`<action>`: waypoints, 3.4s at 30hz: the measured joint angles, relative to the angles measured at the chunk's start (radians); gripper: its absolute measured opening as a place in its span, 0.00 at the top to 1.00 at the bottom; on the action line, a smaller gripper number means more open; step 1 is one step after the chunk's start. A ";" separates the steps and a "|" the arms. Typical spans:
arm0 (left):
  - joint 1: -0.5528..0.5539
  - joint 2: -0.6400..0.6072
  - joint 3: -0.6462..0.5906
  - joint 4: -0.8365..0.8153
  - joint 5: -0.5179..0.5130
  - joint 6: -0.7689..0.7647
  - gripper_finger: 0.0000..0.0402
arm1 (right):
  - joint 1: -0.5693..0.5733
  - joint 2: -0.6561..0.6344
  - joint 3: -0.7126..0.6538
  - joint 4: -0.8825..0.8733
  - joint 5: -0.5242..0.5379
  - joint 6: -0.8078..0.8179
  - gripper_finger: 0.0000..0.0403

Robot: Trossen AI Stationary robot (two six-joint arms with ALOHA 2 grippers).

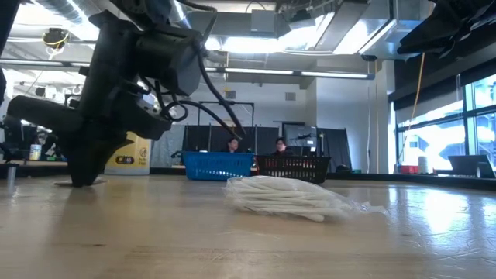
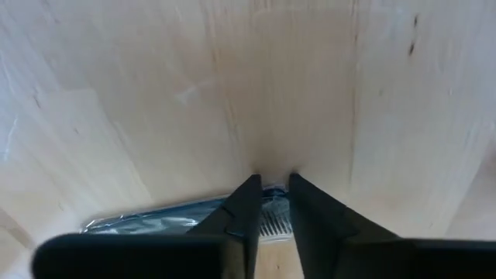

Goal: Pick & Place Travel size toiletries
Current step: Put the comb into the blue bin

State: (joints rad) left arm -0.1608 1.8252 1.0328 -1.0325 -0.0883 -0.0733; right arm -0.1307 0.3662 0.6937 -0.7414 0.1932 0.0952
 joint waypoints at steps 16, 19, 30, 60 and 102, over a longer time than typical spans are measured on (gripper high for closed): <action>0.018 0.003 -0.003 -0.050 -0.076 -0.019 1.00 | 0.000 0.000 0.000 0.000 0.000 0.000 0.62; 0.028 -0.003 -0.002 -0.049 -0.061 -0.021 1.00 | 0.000 0.000 0.000 0.000 0.000 0.000 0.63; 0.082 -0.090 0.047 -0.041 -0.074 -0.020 1.00 | 0.000 0.000 0.000 0.000 0.000 0.000 0.67; 0.412 -0.117 0.199 0.059 -0.100 0.182 1.00 | 0.000 0.000 0.000 0.000 0.000 0.000 0.65; 0.335 -0.117 0.016 0.257 -0.016 0.464 0.47 | 0.000 0.000 0.000 0.000 0.000 0.000 0.59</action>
State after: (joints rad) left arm 0.1745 1.7081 1.0485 -0.7758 -0.1048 0.3908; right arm -0.1307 0.3664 0.6934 -0.7418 0.1929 0.0955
